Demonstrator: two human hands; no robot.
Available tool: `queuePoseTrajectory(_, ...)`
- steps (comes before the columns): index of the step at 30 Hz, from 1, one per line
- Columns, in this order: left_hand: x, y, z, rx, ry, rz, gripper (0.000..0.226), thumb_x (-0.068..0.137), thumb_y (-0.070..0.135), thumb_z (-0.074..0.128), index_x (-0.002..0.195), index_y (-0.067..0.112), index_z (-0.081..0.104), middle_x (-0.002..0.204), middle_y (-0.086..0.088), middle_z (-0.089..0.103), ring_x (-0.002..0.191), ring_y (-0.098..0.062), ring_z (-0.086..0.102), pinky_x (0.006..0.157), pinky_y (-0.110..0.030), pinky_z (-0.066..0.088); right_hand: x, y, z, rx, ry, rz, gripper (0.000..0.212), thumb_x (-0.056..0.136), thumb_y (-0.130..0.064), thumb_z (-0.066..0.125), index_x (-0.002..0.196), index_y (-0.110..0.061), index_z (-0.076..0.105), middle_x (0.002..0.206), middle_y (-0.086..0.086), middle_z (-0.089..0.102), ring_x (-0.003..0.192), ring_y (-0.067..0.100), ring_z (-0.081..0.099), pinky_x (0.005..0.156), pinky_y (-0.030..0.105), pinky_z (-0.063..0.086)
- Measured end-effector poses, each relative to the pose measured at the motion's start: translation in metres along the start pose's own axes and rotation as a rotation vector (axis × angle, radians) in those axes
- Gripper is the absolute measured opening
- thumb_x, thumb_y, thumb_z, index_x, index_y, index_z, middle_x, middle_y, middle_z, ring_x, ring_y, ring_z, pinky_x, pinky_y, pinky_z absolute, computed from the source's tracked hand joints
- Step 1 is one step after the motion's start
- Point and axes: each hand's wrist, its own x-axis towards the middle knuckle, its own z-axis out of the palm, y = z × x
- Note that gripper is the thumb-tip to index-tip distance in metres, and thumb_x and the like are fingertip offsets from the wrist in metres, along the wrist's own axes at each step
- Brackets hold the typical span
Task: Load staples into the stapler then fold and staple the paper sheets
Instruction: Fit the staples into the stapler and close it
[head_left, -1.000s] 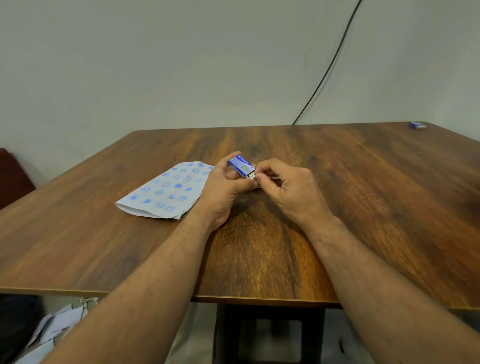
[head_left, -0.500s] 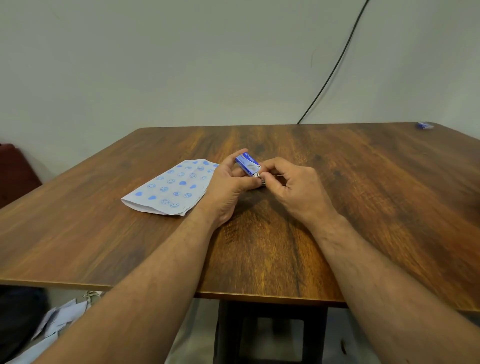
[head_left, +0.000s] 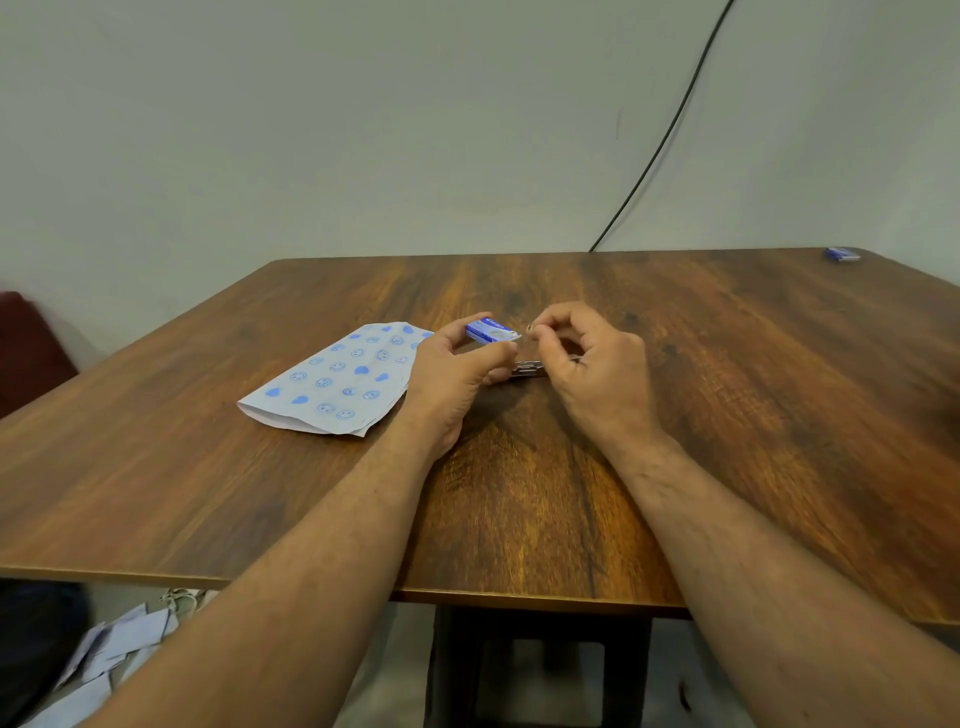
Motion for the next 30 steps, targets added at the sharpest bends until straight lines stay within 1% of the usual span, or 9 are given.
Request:
queuePoseTrajectory(2, -0.001, 0.001, 0.002, 0.009, 0.05, 0.021, 0.051, 0.079, 0.009, 0.079, 0.128, 0.009, 0.064, 0.102, -0.016, 0.073, 0.094, -0.031, 0.068, 0.096, -0.047, 0.056, 0.001, 0.001, -0.001, -0.025, 0.059, 0.035, 0.008, 0.094, -0.017, 0.066, 0.098, -0.016, 0.072, 0.087, -0.01, 0.073, 0.082, 0.002, 0.07, 0.073, 0.022, 0.058)
queuePoseTrajectory(5, -0.001, 0.002, 0.002, 0.078, 0.122, 0.033, 0.047, 0.077, 0.013, 0.079, 0.122, 0.012, 0.068, 0.108, -0.017, 0.073, 0.102, -0.034, 0.072, 0.091, -0.043, 0.06, 0.001, 0.004, 0.001, -0.061, 0.06, 0.109, 0.007, 0.089, -0.017, 0.067, 0.092, -0.02, 0.073, 0.081, -0.011, 0.074, 0.075, 0.002, 0.069, 0.068, 0.016, 0.054)
queuePoseTrajectory(11, 0.0, 0.002, 0.003, 0.174, 0.161, 0.003, 0.052, 0.079, 0.004, 0.079, 0.127, 0.014, 0.063, 0.113, -0.01, 0.068, 0.093, -0.02, 0.073, 0.088, -0.039, 0.061, 0.003, 0.006, 0.003, -0.062, 0.041, 0.233, 0.008, 0.085, -0.016, 0.07, 0.083, -0.023, 0.072, 0.072, -0.01, 0.073, 0.068, -0.001, 0.067, 0.064, 0.004, 0.044)
queuePoseTrajectory(13, 0.0, 0.001, 0.004, 0.165, 0.171, 0.019, 0.055, 0.08, -0.002, 0.075, 0.129, 0.016, 0.056, 0.112, -0.011, 0.067, 0.084, -0.018, 0.074, 0.082, -0.035, 0.063, 0.004, 0.007, 0.003, -0.074, 0.054, 0.254, 0.007, 0.083, -0.015, 0.07, 0.081, -0.022, 0.071, 0.071, -0.009, 0.074, 0.067, 0.002, 0.068, 0.066, 0.009, 0.049)
queuePoseTrajectory(15, 0.002, -0.001, 0.004, 0.132, 0.18, 0.04, 0.055, 0.083, -0.006, 0.069, 0.129, 0.019, 0.051, 0.112, -0.014, 0.067, 0.078, -0.019, 0.075, 0.073, -0.031, 0.062, 0.004, 0.008, 0.004, -0.078, 0.055, 0.264, 0.005, 0.082, -0.016, 0.07, 0.081, -0.021, 0.07, 0.069, -0.008, 0.073, 0.065, 0.006, 0.069, 0.069, 0.023, 0.057)
queuePoseTrajectory(19, 0.001, 0.001, 0.003, 0.134, 0.175, 0.044, 0.057, 0.085, -0.005, 0.069, 0.137, 0.012, 0.052, 0.109, -0.012, 0.07, 0.072, -0.012, 0.074, 0.061, -0.024, 0.059, 0.002, 0.01, 0.004, -0.03, 0.03, 0.233, 0.009, 0.077, -0.012, 0.069, 0.076, -0.019, 0.065, 0.068, -0.001, 0.073, 0.063, 0.016, 0.071, 0.065, 0.042, 0.06)
queuePoseTrajectory(25, 0.0, -0.002, 0.004, 0.216, 0.183, 0.092, 0.066, 0.074, 0.013, 0.088, 0.13, 0.022, 0.054, 0.115, -0.007, 0.069, 0.087, -0.016, 0.072, 0.059, -0.02, 0.056, 0.0, 0.01, 0.004, 0.066, -0.035, 0.266, 0.013, 0.076, -0.007, 0.063, 0.075, -0.02, 0.06, 0.063, 0.007, 0.072, 0.061, 0.024, 0.074, 0.061, 0.052, 0.061)
queuePoseTrajectory(28, 0.001, -0.004, 0.005, 0.238, 0.259, 0.126, 0.06, 0.073, 0.012, 0.088, 0.12, 0.021, 0.053, 0.104, -0.005, 0.069, 0.074, -0.011, 0.069, 0.056, -0.019, 0.055, -0.001, 0.007, 0.003, 0.086, -0.045, 0.281, 0.014, 0.079, -0.002, 0.061, 0.077, -0.016, 0.061, 0.063, 0.008, 0.073, 0.058, 0.013, 0.074, 0.063, 0.05, 0.062)
queuePoseTrajectory(30, 0.003, -0.006, 0.006, 0.198, 0.317, 0.111, 0.057, 0.075, 0.013, 0.087, 0.119, 0.02, 0.052, 0.093, -0.004, 0.07, 0.061, -0.007, 0.065, 0.061, -0.026, 0.059, -0.001, 0.004, 0.001, 0.093, -0.043, 0.291, 0.015, 0.079, 0.0, 0.059, 0.08, -0.015, 0.063, 0.064, 0.009, 0.073, 0.058, 0.012, 0.074, 0.065, 0.05, 0.063)
